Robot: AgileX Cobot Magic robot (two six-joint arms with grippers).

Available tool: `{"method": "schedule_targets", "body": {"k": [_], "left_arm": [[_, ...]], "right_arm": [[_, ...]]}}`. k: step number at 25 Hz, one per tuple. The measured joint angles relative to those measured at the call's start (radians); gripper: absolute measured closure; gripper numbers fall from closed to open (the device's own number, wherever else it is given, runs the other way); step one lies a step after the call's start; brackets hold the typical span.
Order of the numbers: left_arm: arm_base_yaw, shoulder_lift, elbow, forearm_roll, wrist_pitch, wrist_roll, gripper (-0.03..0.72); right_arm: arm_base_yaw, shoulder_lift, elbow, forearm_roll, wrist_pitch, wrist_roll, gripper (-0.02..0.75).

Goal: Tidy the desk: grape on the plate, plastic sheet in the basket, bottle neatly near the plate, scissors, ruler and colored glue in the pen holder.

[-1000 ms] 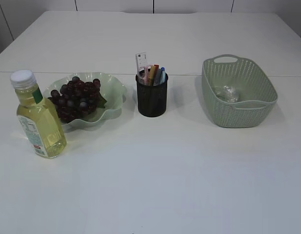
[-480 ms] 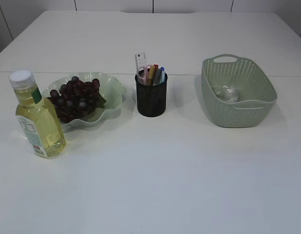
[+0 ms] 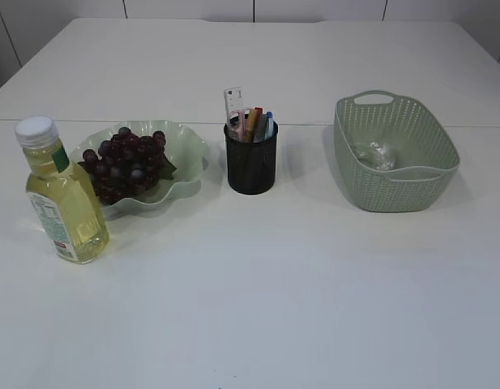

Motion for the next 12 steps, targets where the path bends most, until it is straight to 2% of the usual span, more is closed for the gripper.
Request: {"method": "schedule_targets", "body": {"k": [3, 5, 12], "left_arm": [[0.064, 0.000, 0.000, 0.000, 0.000, 0.000, 0.159], [0.081, 0.000, 0.000, 0.000, 0.000, 0.000, 0.167], [0.085, 0.000, 0.000, 0.000, 0.000, 0.000, 0.177]], "right_arm": [[-0.096, 0.000, 0.000, 0.000, 0.000, 0.000, 0.189], [-0.131, 0.000, 0.000, 0.000, 0.000, 0.000, 0.189], [-0.139, 0.000, 0.000, 0.000, 0.000, 0.000, 0.189]]}}
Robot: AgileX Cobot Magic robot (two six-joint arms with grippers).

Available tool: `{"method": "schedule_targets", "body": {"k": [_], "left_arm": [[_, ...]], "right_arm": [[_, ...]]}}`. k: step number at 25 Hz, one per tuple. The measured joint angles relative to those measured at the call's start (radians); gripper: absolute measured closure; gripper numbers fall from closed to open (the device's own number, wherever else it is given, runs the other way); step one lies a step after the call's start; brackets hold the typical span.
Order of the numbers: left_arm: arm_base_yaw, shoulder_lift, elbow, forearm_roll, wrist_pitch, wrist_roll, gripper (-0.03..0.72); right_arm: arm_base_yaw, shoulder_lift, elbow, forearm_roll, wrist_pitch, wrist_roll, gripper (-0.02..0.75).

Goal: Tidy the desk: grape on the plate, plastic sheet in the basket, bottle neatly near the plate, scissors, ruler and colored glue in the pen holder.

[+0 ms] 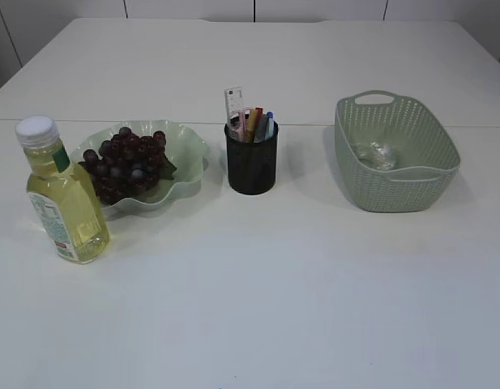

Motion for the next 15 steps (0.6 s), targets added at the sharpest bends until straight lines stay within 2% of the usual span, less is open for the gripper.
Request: {"method": "schedule_targets", "body": {"k": [15], "left_arm": [[0.000, 0.000, 0.000, 0.000, 0.000, 0.000, 0.207]], "right_arm": [[0.000, 0.000, 0.000, 0.000, 0.000, 0.000, 0.190]]}}
